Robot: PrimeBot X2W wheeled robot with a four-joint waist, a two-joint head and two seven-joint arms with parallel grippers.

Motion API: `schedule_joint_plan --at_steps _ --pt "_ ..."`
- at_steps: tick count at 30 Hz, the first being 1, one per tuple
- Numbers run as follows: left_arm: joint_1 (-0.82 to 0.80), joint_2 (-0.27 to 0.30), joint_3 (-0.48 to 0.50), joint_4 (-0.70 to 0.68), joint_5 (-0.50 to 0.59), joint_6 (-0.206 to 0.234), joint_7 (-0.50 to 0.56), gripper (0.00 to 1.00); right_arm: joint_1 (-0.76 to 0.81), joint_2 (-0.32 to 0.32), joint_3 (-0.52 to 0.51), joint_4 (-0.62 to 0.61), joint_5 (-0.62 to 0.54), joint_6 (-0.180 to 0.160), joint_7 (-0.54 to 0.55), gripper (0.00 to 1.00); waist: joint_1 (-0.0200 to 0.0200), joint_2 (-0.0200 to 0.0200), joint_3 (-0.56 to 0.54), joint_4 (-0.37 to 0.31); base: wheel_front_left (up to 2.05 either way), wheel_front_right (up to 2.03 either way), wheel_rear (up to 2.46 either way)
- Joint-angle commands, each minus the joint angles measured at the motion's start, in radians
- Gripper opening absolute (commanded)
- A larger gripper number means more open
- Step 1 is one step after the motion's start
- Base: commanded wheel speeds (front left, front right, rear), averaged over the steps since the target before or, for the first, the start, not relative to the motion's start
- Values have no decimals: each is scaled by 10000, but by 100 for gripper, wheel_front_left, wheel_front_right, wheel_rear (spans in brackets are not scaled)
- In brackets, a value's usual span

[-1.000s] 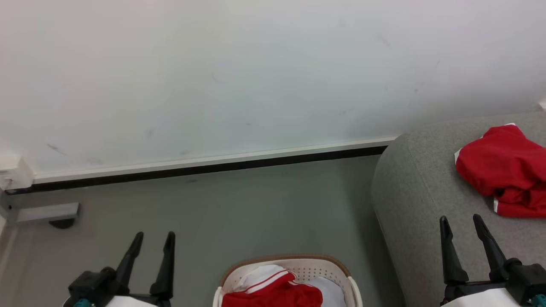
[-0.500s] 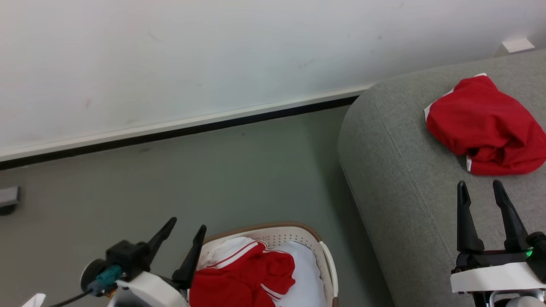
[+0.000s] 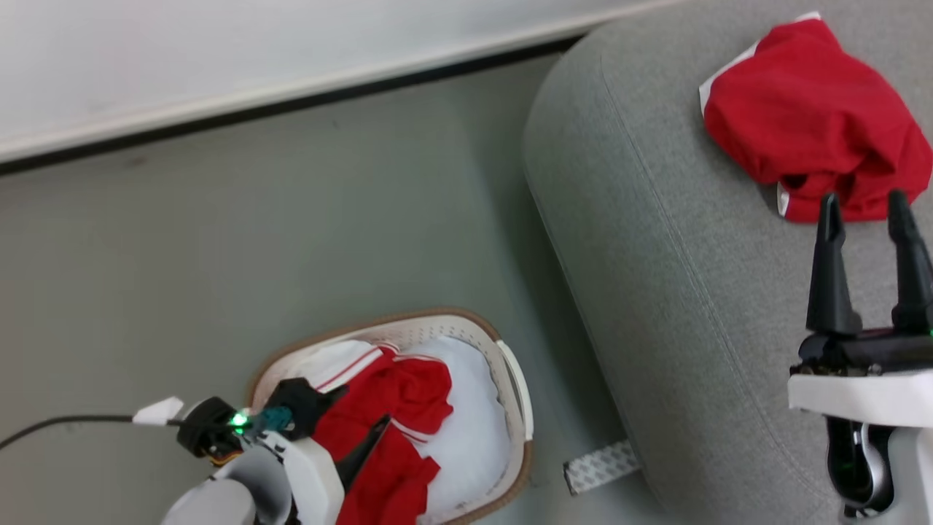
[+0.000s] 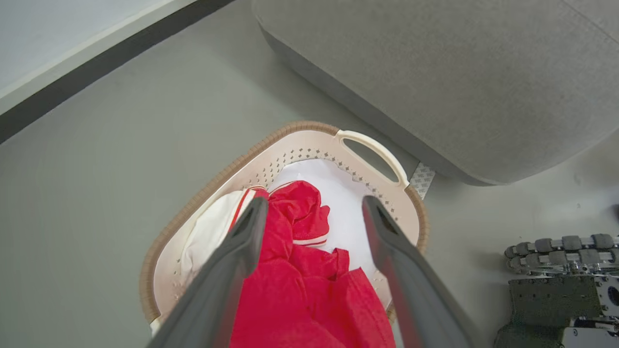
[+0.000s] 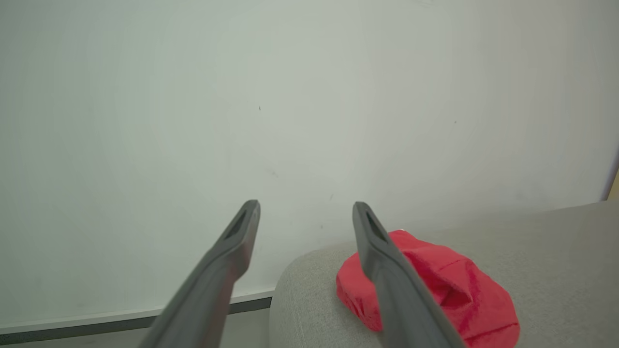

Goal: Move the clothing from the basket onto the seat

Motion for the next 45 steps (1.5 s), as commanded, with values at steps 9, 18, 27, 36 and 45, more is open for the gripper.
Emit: schedule_joint_plan --at_steps 9,18,27,36,45 --pt "-1432 619 -1228 1317 338 19 630 100 -928 -7 53 -692 841 -26 -33 100 -3 0 1710 -863 0 0 0" --pt "-2530 1158 -2770 2329 648 19 1011 100 -1293 -5 364 -1454 1615 -26 -32 100 -3 0 3146 -1492 0 0 0" --pt "-3669 1213 -4365 3315 1125 19 1947 100 -1163 -3 327 -1921 1869 -26 -32 100 -3 0 4078 -1625 0 0 0" --pt "-4647 830 -5160 4500 1609 102 2412 100 -829 -5 317 -2533 1718 -26 -32 100 -3 0 4624 -1409 7 7 7" --pt "-4954 830 -5328 5548 2032 364 2358 89 -494 -5 650 -3063 1420 -26 -32 100 -3 0 4800 -1260 11 11 11"
